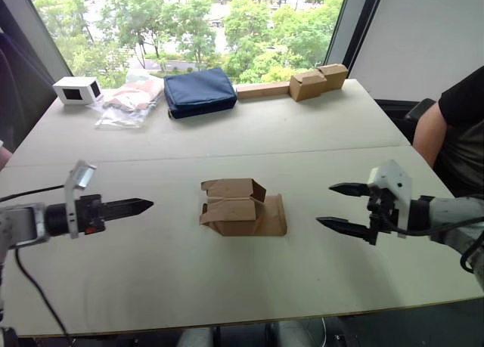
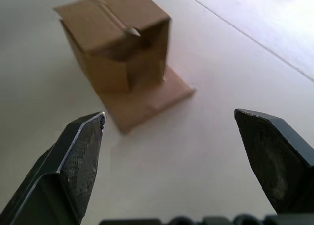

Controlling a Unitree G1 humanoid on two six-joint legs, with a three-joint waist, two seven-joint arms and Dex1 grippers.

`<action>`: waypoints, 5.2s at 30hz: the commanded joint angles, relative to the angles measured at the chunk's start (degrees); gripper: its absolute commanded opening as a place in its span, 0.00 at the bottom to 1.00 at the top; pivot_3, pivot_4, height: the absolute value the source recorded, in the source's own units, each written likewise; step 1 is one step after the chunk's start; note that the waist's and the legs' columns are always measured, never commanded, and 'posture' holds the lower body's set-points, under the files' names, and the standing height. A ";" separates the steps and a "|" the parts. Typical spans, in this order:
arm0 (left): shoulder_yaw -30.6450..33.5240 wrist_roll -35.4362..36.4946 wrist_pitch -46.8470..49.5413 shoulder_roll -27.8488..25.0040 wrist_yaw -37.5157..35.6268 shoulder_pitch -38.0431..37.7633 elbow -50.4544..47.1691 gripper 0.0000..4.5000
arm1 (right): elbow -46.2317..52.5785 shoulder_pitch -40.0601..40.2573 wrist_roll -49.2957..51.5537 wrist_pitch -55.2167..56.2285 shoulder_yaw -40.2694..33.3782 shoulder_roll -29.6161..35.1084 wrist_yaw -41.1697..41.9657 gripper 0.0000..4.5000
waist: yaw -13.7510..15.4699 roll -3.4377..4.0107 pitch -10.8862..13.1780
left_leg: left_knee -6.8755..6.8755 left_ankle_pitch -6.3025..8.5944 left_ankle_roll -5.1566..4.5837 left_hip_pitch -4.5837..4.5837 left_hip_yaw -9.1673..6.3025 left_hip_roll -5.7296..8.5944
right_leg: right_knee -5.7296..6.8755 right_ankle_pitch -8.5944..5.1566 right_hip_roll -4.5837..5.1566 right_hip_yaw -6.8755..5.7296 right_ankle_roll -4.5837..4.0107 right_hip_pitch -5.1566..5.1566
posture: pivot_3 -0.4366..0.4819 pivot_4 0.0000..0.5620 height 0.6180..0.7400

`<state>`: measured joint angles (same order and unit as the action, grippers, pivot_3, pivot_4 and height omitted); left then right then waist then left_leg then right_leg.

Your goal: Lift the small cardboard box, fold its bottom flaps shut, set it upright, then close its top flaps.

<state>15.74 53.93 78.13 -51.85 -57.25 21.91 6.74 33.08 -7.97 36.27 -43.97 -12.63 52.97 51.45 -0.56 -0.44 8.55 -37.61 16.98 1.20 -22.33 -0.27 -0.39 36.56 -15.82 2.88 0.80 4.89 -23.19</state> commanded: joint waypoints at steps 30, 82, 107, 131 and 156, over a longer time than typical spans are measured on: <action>-15.57 -11.67 -4.83 25.09 -3.90 23.48 23.96 0.84 | 19.37 6.63 7.64 -7.19 -1.27 -3.13 -19.90 1.00 | -0.02 -0.35 0.02 | -0.49 0.08 -0.14 -0.06 -0.06 -0.03 | 0.48 -0.04 -0.23 0.12 0.01 -0.06 | 0.48 0.27 1.00; -9.19 -7.83 -17.99 14.99 -16.49 38.00 3.98 0.00 | -7.70 -35.83 27.72 -6.39 3.46 -25.93 -41.73 0.01 | -0.35 -0.39 0.14 | -0.48 0.07 -0.14 -0.15 0.03 -0.10 | 0.58 -0.04 -0.25 0.20 0.02 -0.23 | 0.48 0.27 1.00; -9.45 -5.42 -17.39 15.68 -15.48 36.74 2.28 0.00 | -4.64 -34.35 28.84 -6.27 5.59 -27.78 -39.44 0.01 | -0.26 -0.39 0.14 | -0.48 0.07 -0.14 -0.15 0.02 -0.10 | 0.58 -0.04 -0.24 0.20 0.02 -0.24 | 0.48 0.27 1.00; -9.65 -5.17 -18.74 15.60 -15.57 38.24 3.47 0.00 | 2.12 -18.66 26.57 -7.03 1.07 -9.50 -29.42 0.01 | -0.22 -0.41 0.16 | -0.48 0.09 -0.18 -0.14 0.01 -0.18 | 0.52 -0.05 -0.37 0.21 0.01 -0.22 | 0.48 0.27 1.00; -9.36 -4.33 -17.47 16.15 -14.81 37.44 1.31 0.00 | -1.04 -25.60 23.45 -6.08 3.78 -14.62 -27.58 0.01 | -0.07 -0.40 0.17 | -0.49 0.09 -0.17 -0.15 0.01 -0.15 | 0.53 -0.05 -0.32 0.20 0.01 -0.22 | 0.48 0.27 1.00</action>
<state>5.32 48.54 60.94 -35.23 -72.00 58.58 9.24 32.57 -33.40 59.87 -51.12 -5.20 36.49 21.65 -0.63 -0.84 8.72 -38.10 17.07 1.03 -22.48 -0.26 -0.52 37.09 -15.87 2.57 1.00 4.91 -23.41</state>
